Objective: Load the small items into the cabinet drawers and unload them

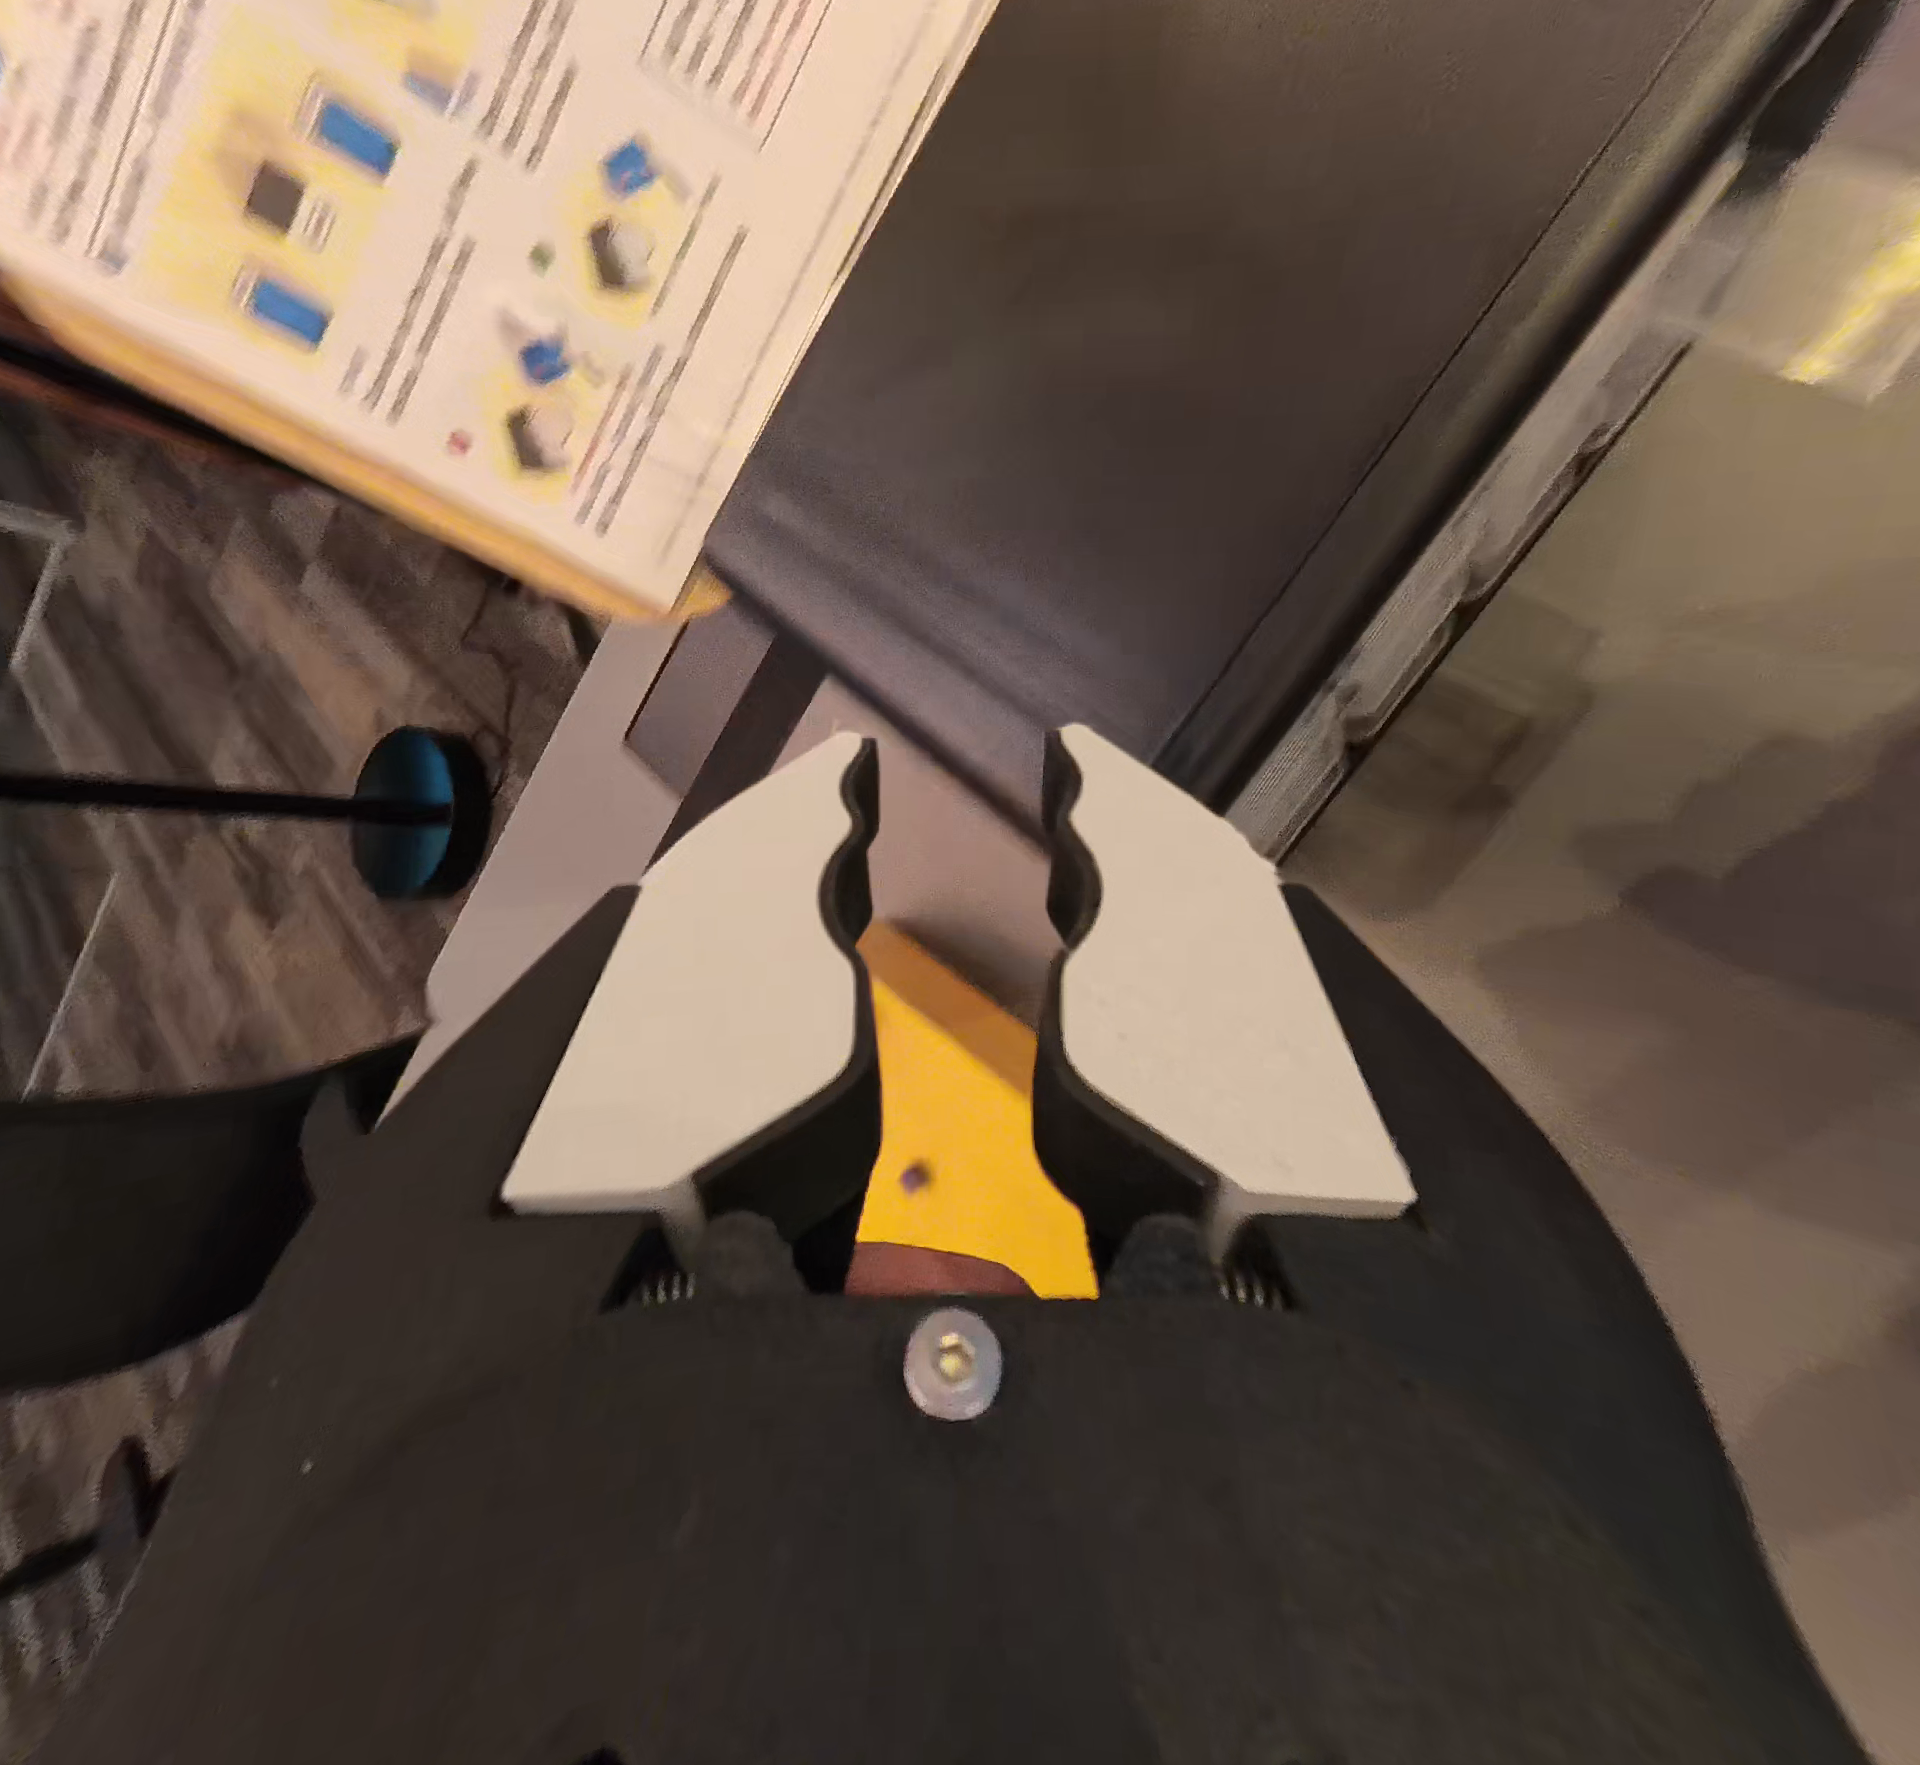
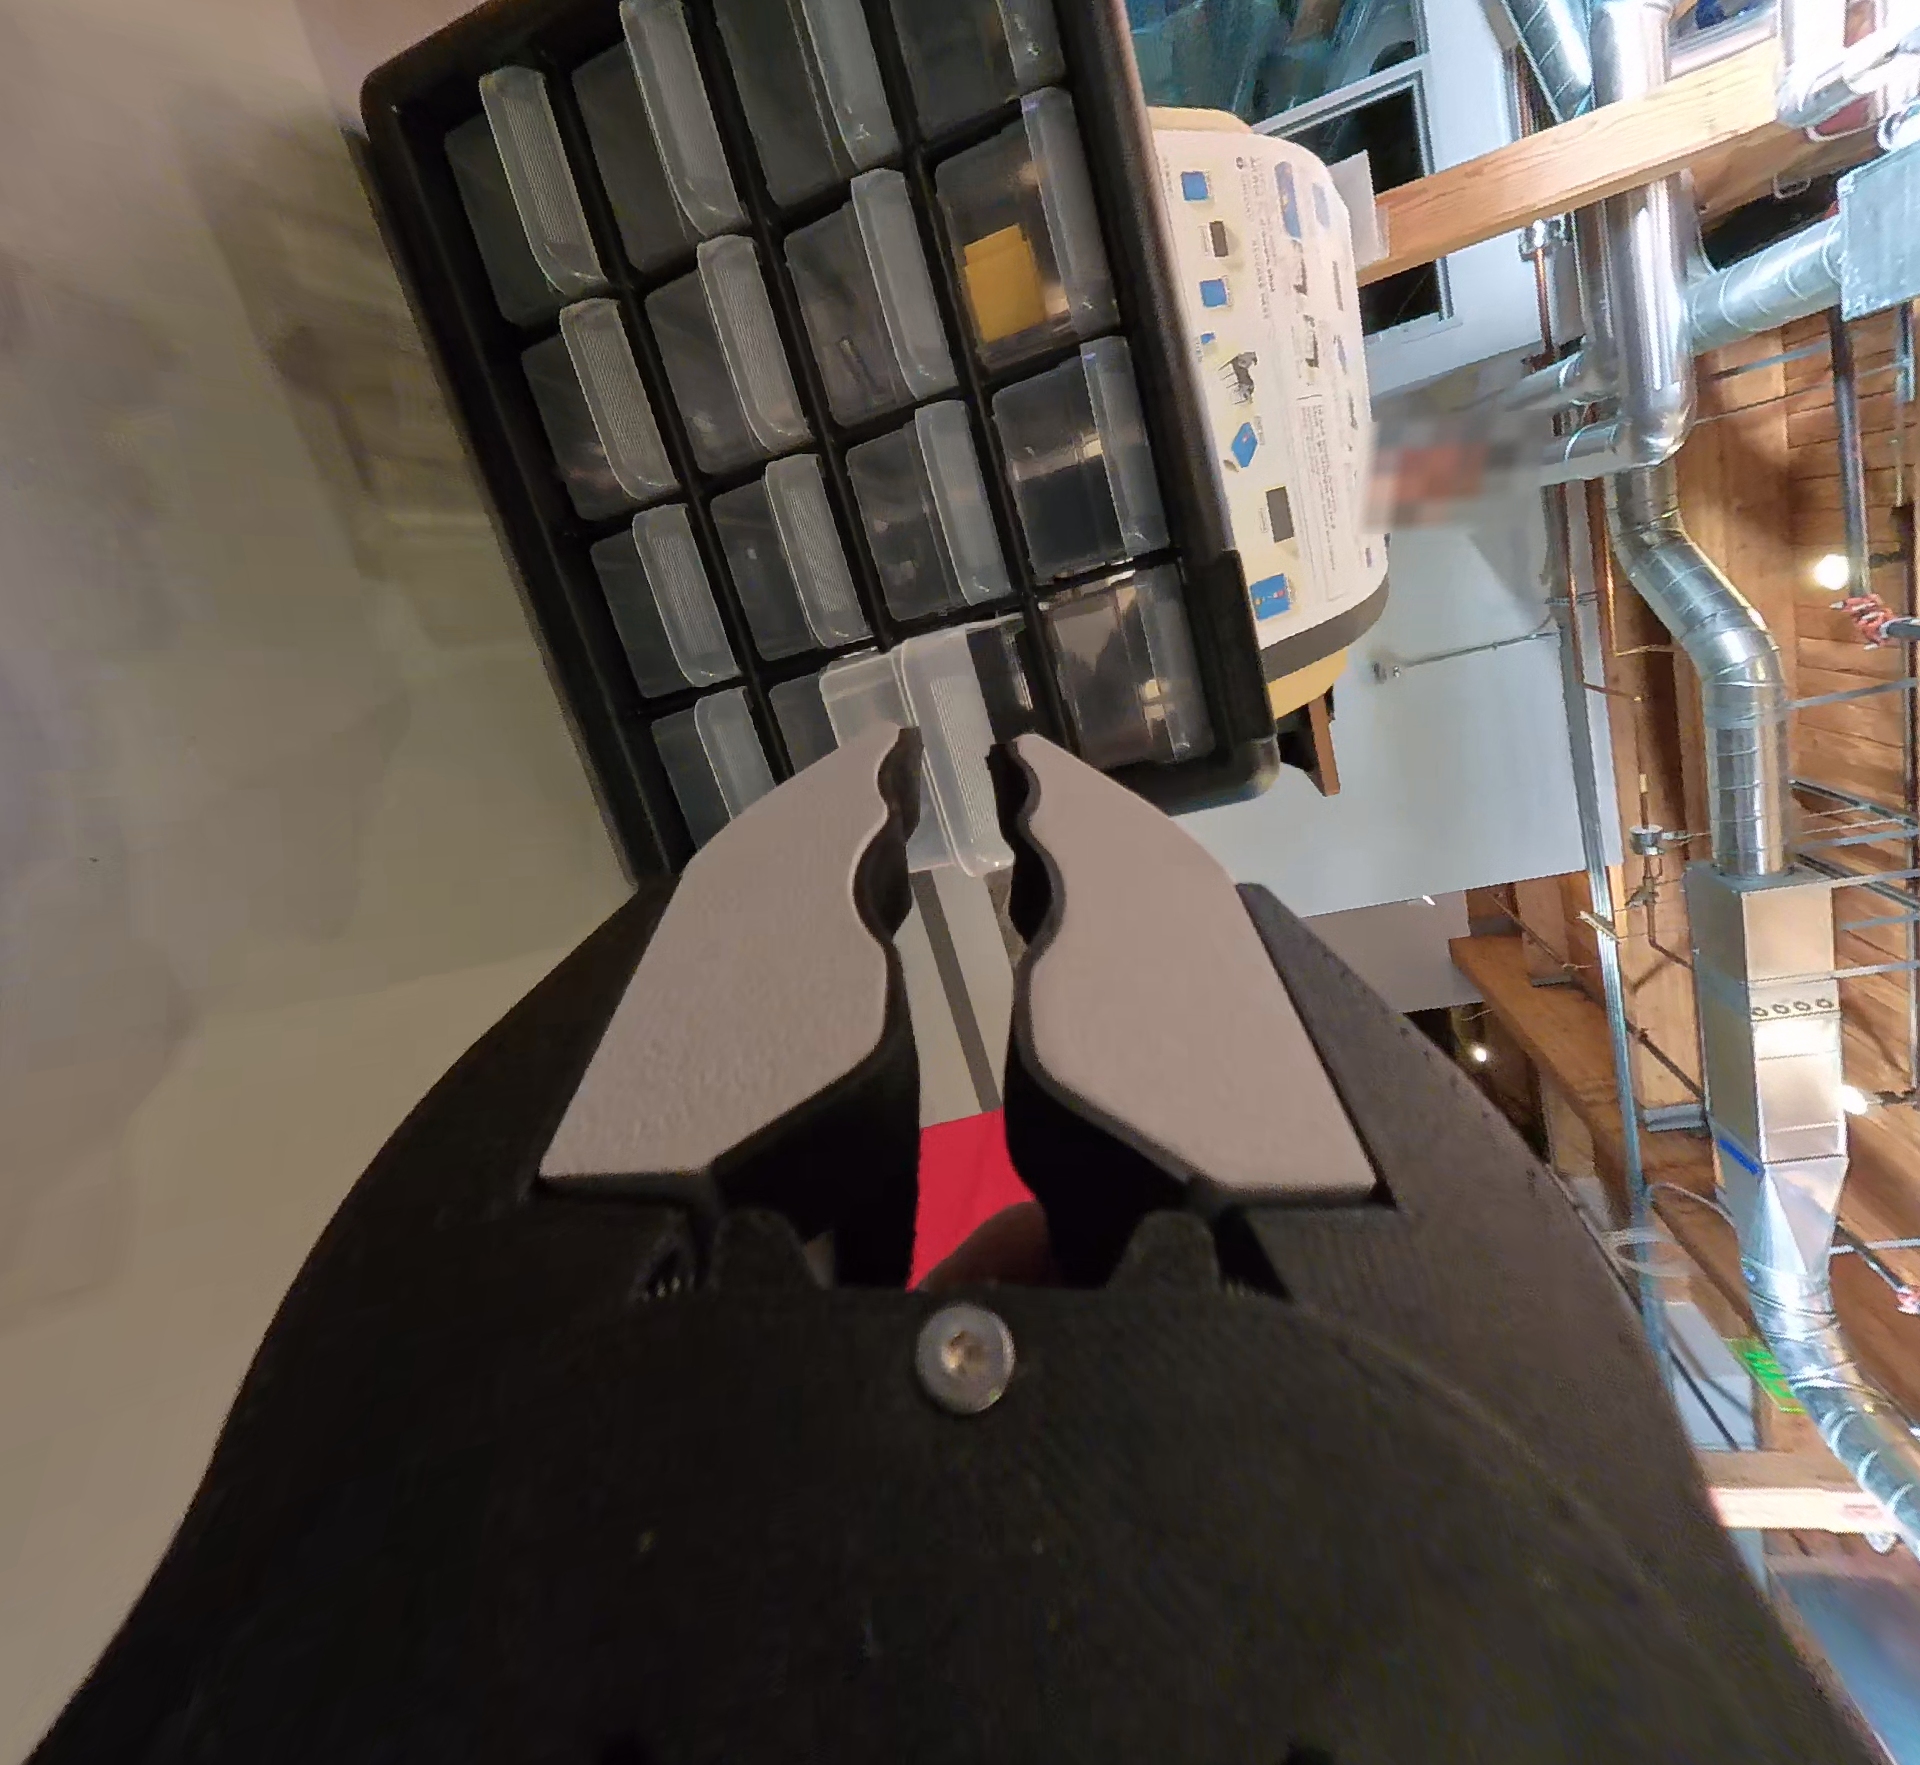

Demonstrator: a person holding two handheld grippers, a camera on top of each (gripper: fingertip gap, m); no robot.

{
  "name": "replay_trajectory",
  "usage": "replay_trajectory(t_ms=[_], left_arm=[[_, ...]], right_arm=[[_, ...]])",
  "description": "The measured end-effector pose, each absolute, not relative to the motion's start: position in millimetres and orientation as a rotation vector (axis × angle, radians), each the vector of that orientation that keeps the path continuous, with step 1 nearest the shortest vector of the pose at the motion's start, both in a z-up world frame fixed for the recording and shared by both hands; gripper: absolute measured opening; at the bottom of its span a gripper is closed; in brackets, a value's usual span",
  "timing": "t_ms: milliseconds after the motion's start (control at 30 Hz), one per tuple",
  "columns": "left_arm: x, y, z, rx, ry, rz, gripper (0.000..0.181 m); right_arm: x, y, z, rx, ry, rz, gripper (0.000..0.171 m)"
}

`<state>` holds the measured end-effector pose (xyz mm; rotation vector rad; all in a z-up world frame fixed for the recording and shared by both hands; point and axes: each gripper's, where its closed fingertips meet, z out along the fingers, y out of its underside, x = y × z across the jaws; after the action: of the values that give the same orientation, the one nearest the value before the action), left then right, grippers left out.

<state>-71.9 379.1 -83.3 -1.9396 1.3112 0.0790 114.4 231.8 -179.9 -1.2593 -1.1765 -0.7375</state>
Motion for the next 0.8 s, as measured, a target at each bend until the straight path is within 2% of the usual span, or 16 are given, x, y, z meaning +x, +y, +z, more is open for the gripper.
replay_trajectory(t_ms=[133,400,567,800], left_arm=[[-148.8,387.4,-106.4,-2.09,1.163,0.137,0.027],[-271.7,399.9,-257.0,-2.569,0.78,0.087,0.025],[-290.7,405.3,-301.5,-2.675,0.653,0.07,0.024],[-292.1,415.2,-320.9,-2.702,0.601,0.068,0.018]], right_arm=[[113.7,222.8,-175.8,-1.291,-1.165,-0.682,0.011],[96.9,203.2,-178.4,-1.375,-1.2,-0.56,0.01],[85.7,190.5,-188.0,-1.412,-1.232,-0.495,0.01],[82.8,190.5,-198.4,-1.434,-1.243,-0.466,0.01]])
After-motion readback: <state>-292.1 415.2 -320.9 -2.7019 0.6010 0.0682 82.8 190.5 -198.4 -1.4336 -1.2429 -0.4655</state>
